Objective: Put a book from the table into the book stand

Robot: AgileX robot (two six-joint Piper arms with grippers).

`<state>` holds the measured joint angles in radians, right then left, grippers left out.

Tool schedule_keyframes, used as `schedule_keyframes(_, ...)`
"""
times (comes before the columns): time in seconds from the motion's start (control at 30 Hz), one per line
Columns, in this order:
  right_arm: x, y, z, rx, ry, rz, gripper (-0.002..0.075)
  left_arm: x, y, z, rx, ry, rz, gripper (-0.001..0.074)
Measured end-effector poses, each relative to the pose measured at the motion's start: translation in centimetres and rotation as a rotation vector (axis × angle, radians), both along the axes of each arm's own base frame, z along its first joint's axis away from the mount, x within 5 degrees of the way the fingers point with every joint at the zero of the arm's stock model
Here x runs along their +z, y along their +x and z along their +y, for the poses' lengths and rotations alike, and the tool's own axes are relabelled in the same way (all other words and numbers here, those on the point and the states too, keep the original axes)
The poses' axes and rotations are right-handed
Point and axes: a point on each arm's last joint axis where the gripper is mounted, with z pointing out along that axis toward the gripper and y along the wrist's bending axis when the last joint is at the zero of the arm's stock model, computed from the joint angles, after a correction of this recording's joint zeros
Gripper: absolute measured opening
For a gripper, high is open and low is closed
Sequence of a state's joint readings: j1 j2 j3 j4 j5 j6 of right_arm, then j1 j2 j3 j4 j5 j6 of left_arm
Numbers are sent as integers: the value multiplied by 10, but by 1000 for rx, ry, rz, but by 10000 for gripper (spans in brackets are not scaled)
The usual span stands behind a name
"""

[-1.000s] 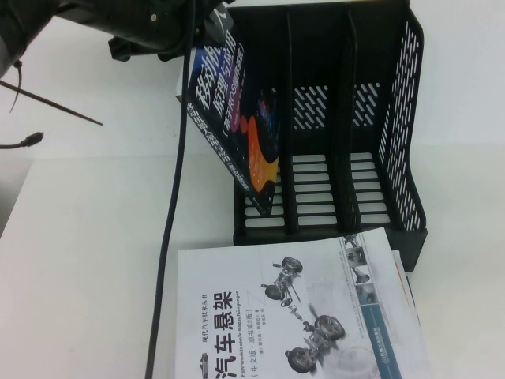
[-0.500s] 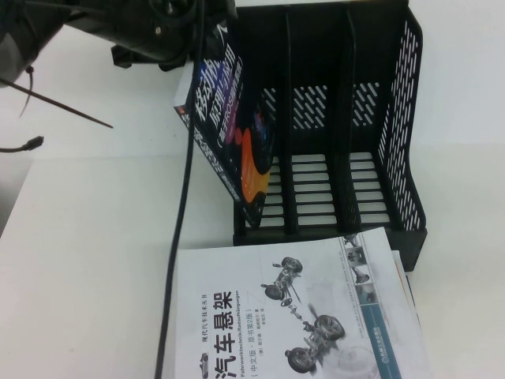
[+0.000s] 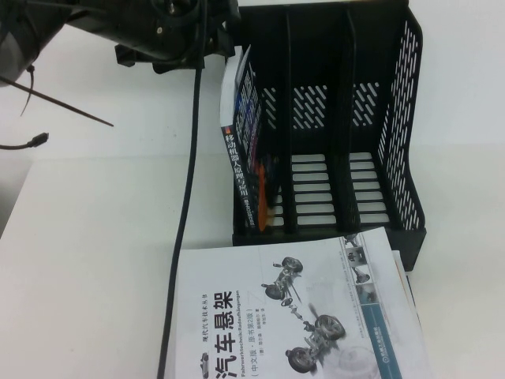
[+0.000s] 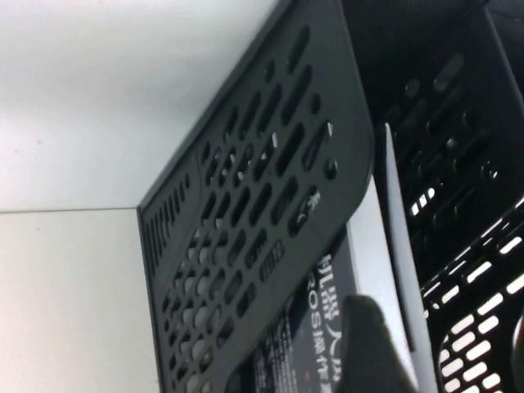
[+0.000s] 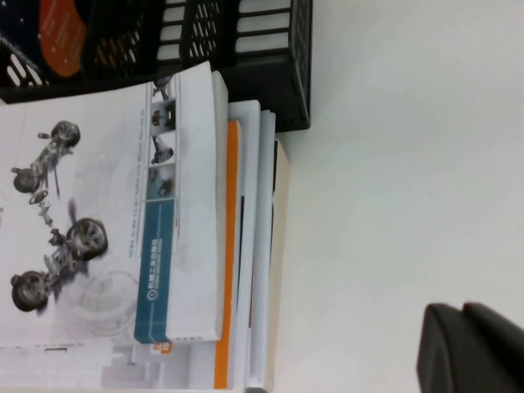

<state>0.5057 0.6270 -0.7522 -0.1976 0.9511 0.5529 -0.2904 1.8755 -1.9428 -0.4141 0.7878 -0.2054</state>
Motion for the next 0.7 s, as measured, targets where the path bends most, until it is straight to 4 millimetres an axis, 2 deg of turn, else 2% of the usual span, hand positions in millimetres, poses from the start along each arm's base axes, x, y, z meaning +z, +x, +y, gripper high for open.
schedule_keyframes(0.1,-1,0,0,2,-7,7,-3,2,-2,2,-1,19,-9,283)
schedule_keyframes(0.23,-2,-2,-4,31,-82,17,-3,13,-9,6,1,47,-39,91)
schedule_keyframes(0.37,-6,-5,-15,30,-241,64,-3,37,-25,12,-23,83,-124,20)
schedule_keyframes(0.47,-8,-7,-24,-4,-344,108,-3,68,-49,20,-34,106,-221,6)
schedule_keyframes(0.6,-6,-12,-30,-16,-363,79,-3,113,-95,37,-11,111,-389,1)
schedule_keyframes(0.7,-4,-19,-32,0,-321,-19,-3,130,-136,51,12,102,-515,1)
